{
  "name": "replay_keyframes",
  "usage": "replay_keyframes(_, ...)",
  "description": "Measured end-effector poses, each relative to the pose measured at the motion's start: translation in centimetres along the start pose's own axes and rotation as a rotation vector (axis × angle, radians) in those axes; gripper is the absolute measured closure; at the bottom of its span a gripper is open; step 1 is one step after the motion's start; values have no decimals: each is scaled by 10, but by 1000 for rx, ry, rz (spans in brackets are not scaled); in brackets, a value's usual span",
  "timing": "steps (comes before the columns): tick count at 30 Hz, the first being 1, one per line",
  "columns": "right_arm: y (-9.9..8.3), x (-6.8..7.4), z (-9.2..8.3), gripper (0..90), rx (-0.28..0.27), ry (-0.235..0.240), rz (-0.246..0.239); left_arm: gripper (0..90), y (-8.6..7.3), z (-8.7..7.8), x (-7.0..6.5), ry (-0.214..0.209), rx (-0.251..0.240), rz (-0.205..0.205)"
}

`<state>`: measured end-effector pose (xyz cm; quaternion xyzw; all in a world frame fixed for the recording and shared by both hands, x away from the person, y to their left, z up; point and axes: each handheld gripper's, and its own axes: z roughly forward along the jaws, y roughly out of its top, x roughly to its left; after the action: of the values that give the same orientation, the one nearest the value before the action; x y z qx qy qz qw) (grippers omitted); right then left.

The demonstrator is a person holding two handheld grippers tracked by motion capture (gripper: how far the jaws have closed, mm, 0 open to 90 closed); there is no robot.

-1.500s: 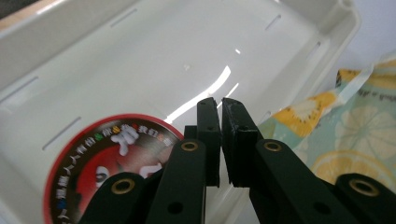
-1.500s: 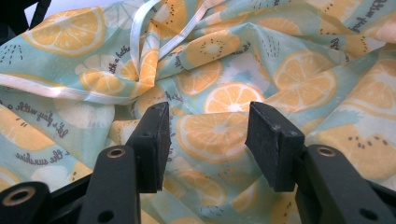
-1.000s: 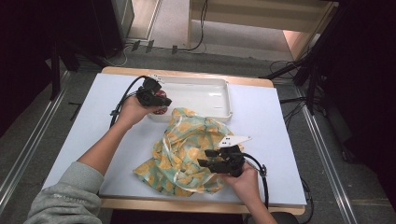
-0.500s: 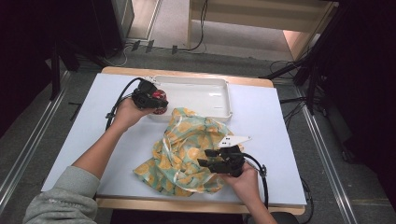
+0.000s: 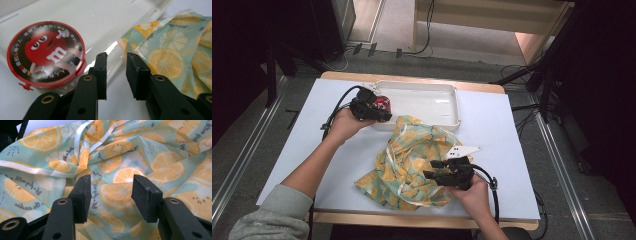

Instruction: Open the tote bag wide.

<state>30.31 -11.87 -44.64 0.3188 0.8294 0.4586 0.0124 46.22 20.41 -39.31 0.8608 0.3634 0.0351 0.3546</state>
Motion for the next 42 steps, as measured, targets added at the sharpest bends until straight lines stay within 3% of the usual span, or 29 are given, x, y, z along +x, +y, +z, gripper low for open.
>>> replay_keyframes(13, 0, -2, -1, 486, 11, -8, 3, 540, -30, -13, -12, -55, -1, -15)
replay_keyframes(19, 0, -3, -2, 482, 10, -12, 4, 495, -43, -17, -22, -42, 16, 3)
replay_keyframes(21, 0, -3, -2, 480, 11, -13, 4, 490, -48, -21, -25, -56, -7, -4)
replay_keyframes(28, -1, -4, -3, 478, 13, -16, 2, 461, -66, -23, -34, -65, -10, -11)
replay_keyframes(42, -1, -6, -2, 474, 17, -19, 5, 424, -98, -39, -49, -57, -38, 0)
